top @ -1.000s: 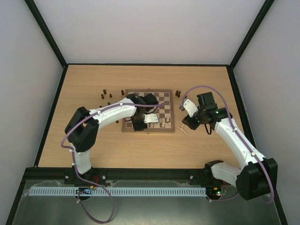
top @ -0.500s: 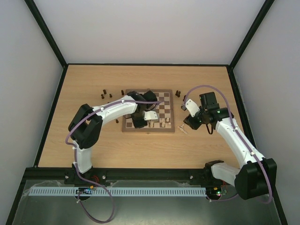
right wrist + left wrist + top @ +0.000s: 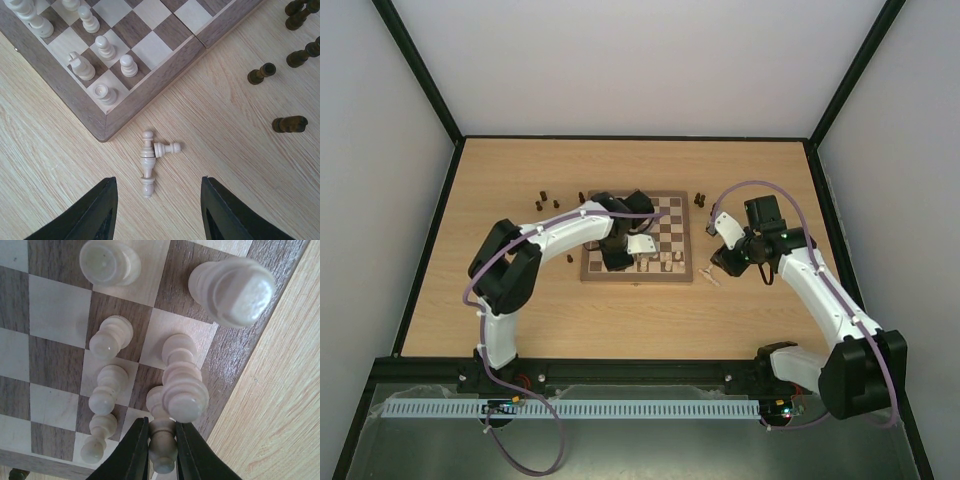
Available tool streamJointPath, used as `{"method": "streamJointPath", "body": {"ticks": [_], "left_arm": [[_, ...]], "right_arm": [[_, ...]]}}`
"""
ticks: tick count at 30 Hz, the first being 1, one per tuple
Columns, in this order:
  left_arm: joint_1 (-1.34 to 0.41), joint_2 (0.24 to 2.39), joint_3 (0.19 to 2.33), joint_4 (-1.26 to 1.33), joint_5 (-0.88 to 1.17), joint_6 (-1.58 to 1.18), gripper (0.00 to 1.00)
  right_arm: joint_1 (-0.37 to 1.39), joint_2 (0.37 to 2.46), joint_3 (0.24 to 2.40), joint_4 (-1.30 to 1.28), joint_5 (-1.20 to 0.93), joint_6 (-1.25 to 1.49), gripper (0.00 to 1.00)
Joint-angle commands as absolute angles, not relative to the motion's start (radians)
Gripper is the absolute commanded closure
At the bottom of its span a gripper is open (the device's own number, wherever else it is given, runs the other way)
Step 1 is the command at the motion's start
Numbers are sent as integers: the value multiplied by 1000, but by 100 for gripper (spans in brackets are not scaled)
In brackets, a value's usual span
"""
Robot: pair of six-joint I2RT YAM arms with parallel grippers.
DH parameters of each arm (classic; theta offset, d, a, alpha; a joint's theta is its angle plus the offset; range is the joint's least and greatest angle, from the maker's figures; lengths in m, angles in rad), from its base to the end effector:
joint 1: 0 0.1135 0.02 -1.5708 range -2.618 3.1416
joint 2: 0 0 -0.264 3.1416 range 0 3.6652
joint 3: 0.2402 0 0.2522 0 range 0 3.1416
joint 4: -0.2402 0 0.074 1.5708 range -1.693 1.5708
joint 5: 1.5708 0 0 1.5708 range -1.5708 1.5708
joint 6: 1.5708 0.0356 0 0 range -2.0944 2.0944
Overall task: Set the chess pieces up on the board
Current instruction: Place the chess piece on the chessboard.
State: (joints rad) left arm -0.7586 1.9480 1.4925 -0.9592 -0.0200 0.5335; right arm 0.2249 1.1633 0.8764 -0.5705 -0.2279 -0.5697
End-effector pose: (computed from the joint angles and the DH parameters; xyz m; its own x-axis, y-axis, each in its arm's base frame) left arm 0.2768 -0.2613 0.1968 -0.2687 0.9552 -0.1238 0.9549 0.2811 0.0961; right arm 0.2306 0.0610 0.2619 -0.4258 -0.6364 -0.6432 -0.7019 0.6809 -0.2091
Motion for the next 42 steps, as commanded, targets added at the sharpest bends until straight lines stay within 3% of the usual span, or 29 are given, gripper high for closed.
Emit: {"method": "streamJointPath", "body": {"ticks": [1,13,42], "left_arm": [[-752,1974,1523,-975,-28,544,93],[-746,1974,1536,-984,-25,546,78],[-732,1896,1598,-1004,-30,536,64]], "right_arm": [[216,1179,869,-592,-246,-587,53],[198,1209,873,-582,-262,-597,53],[180,1238,890,-581,-277,-591,53]]}}
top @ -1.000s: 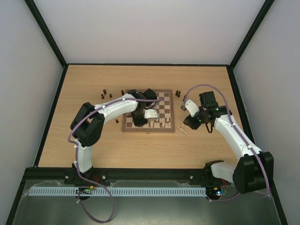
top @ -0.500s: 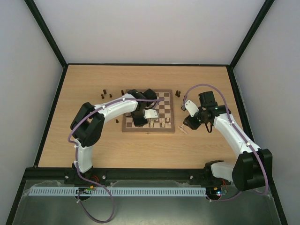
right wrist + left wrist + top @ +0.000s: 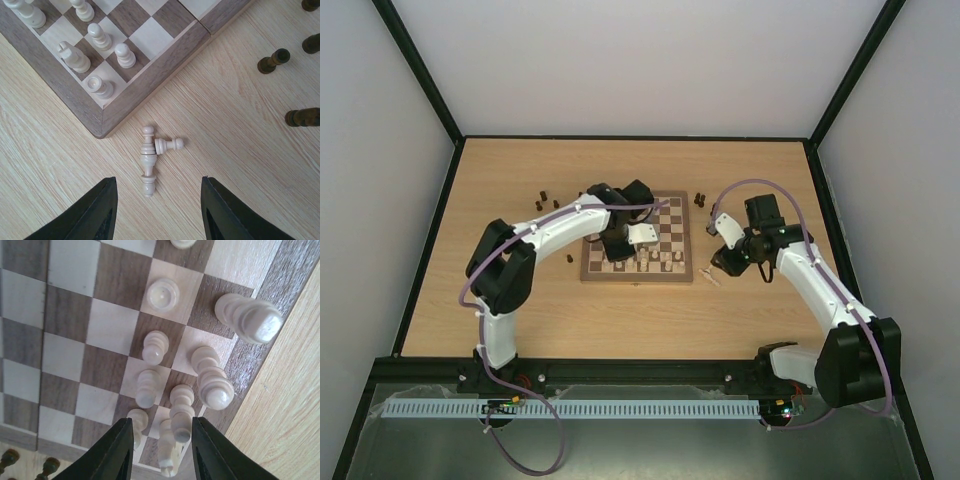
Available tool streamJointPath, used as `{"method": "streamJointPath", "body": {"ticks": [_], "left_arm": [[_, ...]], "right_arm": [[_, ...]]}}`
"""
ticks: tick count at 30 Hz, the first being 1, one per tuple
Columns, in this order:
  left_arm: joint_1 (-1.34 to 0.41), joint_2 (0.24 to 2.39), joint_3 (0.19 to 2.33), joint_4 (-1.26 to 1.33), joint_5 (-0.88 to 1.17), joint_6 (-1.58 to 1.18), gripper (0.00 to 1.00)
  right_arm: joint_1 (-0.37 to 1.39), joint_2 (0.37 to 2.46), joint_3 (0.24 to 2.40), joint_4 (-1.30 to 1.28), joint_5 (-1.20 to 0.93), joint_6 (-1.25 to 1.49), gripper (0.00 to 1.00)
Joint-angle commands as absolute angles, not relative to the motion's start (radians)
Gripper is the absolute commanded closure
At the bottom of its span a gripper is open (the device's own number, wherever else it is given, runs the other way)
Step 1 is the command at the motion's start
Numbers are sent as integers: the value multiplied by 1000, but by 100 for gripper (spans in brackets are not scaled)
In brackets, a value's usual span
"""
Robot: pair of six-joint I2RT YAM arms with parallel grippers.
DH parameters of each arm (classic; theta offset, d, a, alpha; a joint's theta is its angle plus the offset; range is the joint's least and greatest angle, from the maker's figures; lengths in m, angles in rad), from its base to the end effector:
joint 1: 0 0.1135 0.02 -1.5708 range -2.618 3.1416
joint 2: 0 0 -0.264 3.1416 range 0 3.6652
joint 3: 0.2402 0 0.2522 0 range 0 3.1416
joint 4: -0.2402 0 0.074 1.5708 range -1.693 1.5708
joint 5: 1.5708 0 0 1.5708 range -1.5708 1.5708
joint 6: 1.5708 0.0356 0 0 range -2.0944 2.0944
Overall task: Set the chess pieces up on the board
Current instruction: Place the chess piece on the chessboard, then pick up the chess piece at the center of the board.
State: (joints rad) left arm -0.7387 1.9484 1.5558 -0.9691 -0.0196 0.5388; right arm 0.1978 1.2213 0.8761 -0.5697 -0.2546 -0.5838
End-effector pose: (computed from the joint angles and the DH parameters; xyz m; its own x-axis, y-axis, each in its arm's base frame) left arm 0.2883 -0.2617 0.2134 -0.2769 0.9460 -0.1683 0.9463 0.2989 0.1230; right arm 0.2400 0.0572 0.2492 -0.4605 -0.6363 -0.6189 -0.7126 0.6807 -0.1696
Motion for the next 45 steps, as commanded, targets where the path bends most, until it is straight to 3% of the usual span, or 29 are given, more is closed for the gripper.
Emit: {"method": "streamJointPath", "body": {"ticks": [1,15,22,31,45], "left_arm": [[-732,1889,1603,-1006,-31,535,64],[-693,1706,1590,-982,25,510,56],[-581,1570,1505,-886,185,494,45],[-517,1525,1449,-864,360,499,21],[-509,1532,1399,-827,425,500,15]], "right_arm": [[174,1244,894,-581,-282,-591,53],[139,1339,921,-592,-304,-548,53],[138,1330,847,-627,-301,-566,53],[147,1354,753,-624,-292,-583,53],[226,1452,687,-443,-193,-484,58]]}}
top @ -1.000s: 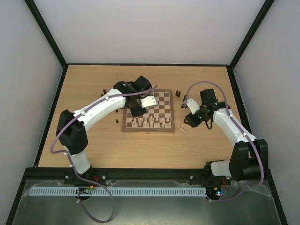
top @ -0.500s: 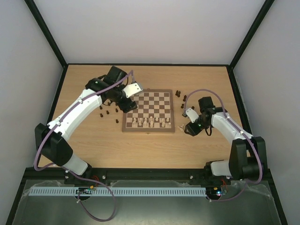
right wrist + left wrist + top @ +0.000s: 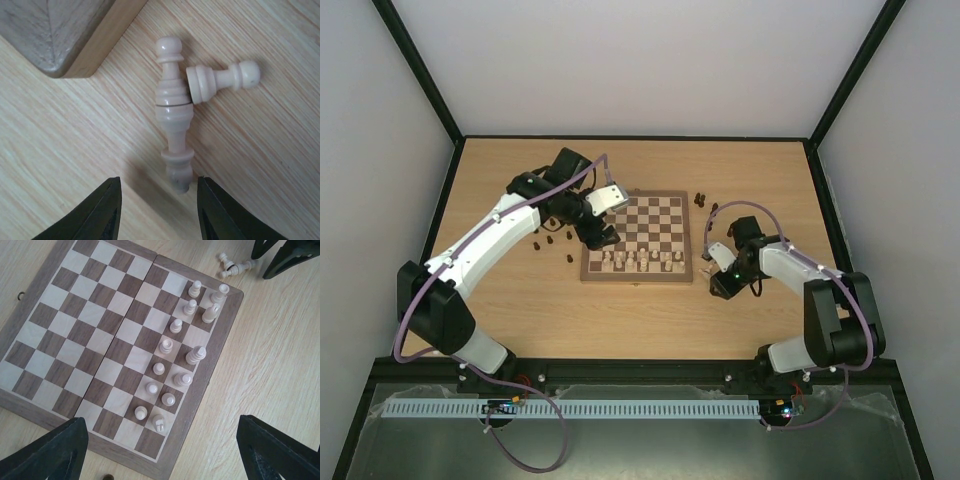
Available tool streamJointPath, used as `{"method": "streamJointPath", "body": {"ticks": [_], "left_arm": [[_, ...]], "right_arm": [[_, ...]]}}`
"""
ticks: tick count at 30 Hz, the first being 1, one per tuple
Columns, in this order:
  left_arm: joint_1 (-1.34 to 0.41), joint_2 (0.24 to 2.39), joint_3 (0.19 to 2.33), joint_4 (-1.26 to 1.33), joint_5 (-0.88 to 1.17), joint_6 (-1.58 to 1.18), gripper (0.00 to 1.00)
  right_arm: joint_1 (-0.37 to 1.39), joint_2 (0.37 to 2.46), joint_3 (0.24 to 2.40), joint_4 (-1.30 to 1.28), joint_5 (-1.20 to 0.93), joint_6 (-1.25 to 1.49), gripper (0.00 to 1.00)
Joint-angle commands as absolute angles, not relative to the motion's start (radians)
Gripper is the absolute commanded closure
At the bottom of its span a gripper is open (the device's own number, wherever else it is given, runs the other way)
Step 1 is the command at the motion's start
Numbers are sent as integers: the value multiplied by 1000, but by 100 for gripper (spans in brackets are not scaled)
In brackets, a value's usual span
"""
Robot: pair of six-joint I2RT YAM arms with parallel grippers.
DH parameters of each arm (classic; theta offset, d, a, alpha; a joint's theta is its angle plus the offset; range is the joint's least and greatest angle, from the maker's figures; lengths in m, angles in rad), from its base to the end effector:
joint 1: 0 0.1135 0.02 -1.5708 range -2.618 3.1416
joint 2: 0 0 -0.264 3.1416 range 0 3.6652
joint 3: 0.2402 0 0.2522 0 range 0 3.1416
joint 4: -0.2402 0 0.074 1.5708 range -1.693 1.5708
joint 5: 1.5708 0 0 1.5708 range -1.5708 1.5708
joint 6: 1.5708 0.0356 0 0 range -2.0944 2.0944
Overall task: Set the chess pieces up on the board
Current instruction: Pick up the chess piece at the center of the board.
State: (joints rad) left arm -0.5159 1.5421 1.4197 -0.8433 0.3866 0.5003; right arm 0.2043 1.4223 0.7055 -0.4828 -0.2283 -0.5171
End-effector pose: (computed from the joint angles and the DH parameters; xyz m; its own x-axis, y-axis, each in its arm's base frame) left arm 0.2750 -0.1714 0.3191 -0.3190 0.6917 -0.6479 0.9078 0.4194 0.0008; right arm 0.2377 0.0575 0.1576 -0.6558 -0.6276 -0.4196 -0.6928 0.7212 0.0040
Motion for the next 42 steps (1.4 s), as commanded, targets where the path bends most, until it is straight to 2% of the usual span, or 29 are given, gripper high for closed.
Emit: {"method": "streamJointPath", "body": {"ticks": [1,3,8,14,18,32,42], "left_arm": [[-509,1534,1398,-823,428,500,15],[-509,1540,1394,-818,436,500,15],[-509,1553,1386,-813,452,499,15],[-509,1550,1358,-804,491,498,15],[-512,1552,1355,-817,570,518,14],[-590,1630,1359,-950,802,609,15],[-607,1688,1332,-1008,891,689,18]], "right_arm": [[231,1458,686,-433,-186,-480,58],[236,1472,686,-419,-177,-478,58],[237,1502,694,-398,-176,-472,68],[238,1514,690,-408,-193,-486,88],[238,1462,693,-459,-217,-518,93],[249,1241,729,-734,-383,-662,94],[271,1274,799,-895,-515,-830,93]]}}
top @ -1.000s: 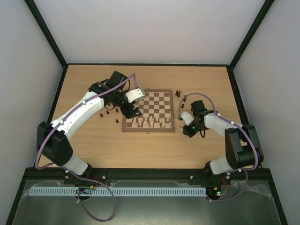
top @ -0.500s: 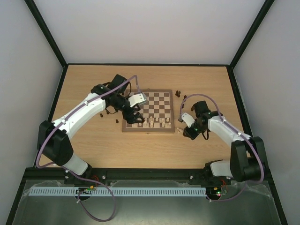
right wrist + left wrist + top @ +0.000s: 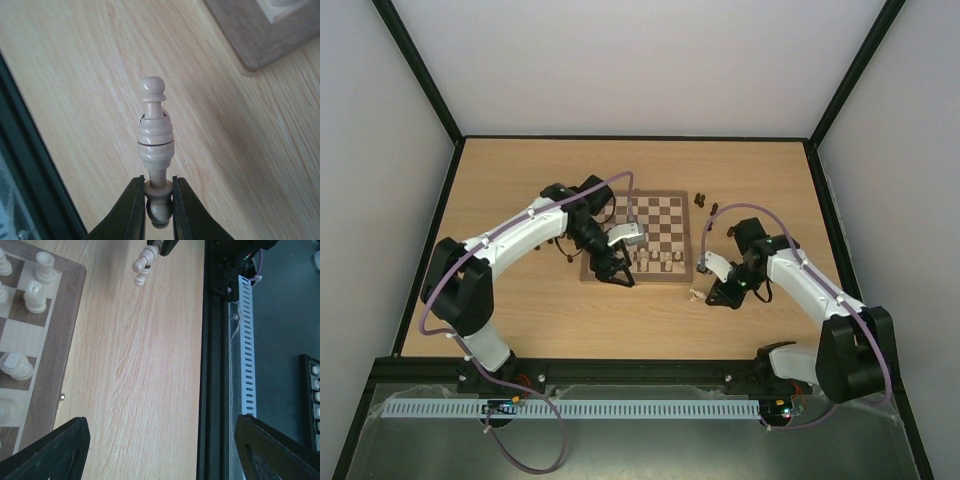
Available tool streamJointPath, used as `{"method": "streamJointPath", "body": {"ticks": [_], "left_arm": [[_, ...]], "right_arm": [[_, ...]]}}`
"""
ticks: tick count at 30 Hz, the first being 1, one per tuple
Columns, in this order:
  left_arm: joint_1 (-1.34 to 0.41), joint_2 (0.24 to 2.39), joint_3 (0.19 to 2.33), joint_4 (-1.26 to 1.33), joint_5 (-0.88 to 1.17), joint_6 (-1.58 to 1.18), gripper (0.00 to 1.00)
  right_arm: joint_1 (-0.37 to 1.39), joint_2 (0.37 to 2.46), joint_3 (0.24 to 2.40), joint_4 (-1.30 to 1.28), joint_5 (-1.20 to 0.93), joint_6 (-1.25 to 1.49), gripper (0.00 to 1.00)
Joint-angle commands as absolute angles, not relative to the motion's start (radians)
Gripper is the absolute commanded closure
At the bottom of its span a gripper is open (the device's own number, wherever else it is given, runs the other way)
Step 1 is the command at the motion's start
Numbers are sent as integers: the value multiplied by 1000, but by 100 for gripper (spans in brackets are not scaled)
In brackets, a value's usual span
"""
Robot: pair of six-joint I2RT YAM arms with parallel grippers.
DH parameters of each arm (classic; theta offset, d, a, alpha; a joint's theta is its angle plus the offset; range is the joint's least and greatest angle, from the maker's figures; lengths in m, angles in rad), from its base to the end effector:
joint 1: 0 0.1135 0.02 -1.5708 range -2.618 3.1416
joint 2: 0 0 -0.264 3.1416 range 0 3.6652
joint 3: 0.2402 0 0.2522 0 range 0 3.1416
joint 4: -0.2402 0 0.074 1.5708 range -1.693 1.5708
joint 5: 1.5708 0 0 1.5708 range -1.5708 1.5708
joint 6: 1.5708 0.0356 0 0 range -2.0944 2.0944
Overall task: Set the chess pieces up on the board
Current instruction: Pick up the chess piece at the center of the board.
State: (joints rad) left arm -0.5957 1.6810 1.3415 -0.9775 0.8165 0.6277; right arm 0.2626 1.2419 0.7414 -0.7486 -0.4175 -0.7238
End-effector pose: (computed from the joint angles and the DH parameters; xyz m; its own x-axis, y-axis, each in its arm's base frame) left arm 0.2542 -0.2037 0.2557 -0.3339 0.7122 -0.6175 0.9041 0.0567 -0.4235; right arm 0.2011 0.0690 0.1974 -0.4474 -0.7471 -0.4917 -0.8773 0.4734 0.0788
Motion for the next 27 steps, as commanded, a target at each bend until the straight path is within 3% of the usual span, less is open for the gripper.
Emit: {"method": "streamJointPath", "body": {"ticks": [1,15,27], "left_arm": [[-611,1689,1330,-1006,896,696,18],[-628,1680,1224,-790,1030,681,18],[-668,1736,1225,-670,1083,578,21]], "right_arm": [[273,1291,817,-918,-534,-852,93],[301,1567,1099,-1263,-827,-1143,93],[416,1536,1081,-1091,-831,-975,93]]}}
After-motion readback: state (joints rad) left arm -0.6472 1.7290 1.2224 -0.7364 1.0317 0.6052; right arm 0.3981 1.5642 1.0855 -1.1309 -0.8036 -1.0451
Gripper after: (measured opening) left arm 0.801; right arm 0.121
